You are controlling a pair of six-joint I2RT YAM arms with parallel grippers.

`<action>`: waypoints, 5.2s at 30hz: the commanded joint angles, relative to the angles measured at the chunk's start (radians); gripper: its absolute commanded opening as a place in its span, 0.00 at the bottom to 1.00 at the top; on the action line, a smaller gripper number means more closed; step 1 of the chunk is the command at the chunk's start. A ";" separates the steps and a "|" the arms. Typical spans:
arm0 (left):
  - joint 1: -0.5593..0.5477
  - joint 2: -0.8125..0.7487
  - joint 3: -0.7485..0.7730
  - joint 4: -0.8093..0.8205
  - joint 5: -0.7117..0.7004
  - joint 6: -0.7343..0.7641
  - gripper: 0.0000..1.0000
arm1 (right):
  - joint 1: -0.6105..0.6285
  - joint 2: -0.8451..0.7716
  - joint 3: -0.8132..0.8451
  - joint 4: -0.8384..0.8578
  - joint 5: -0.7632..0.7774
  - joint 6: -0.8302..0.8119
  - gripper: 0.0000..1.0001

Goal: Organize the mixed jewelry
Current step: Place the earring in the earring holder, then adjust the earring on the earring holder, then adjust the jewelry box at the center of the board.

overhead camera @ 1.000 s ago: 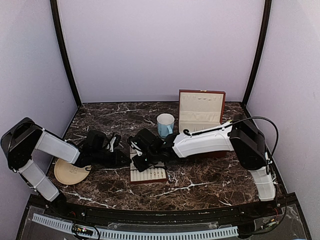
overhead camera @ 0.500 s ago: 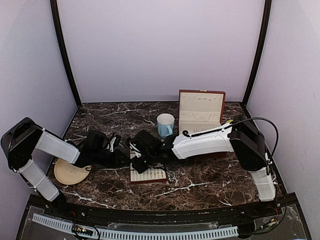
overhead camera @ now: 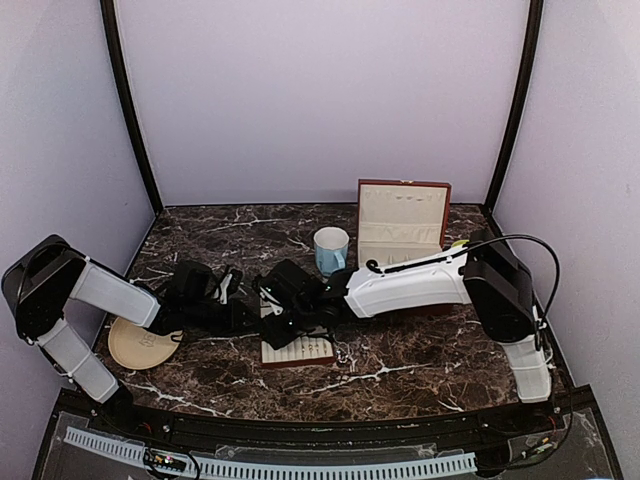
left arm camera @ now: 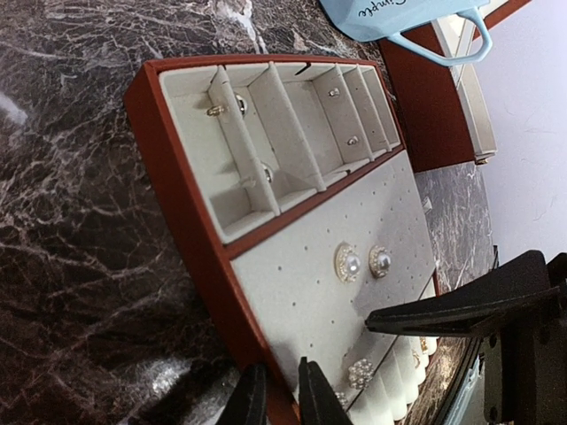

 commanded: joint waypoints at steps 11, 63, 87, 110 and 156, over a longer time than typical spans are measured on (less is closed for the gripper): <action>0.001 -0.021 -0.028 0.022 0.015 -0.008 0.15 | -0.034 -0.078 -0.005 0.028 -0.016 0.096 0.35; 0.001 -0.011 -0.029 0.030 0.023 -0.010 0.13 | -0.051 0.021 -0.006 0.022 -0.070 0.106 0.06; 0.000 -0.066 0.012 0.014 -0.011 0.024 0.27 | -0.051 -0.070 -0.052 0.086 -0.047 0.117 0.20; 0.008 -0.432 0.146 -0.316 -0.331 0.165 0.65 | -0.207 -0.536 -0.425 0.173 0.015 0.118 0.69; 0.464 -0.524 0.346 -0.549 -0.171 0.450 0.75 | -0.550 -0.584 -0.522 -0.173 0.224 0.180 0.52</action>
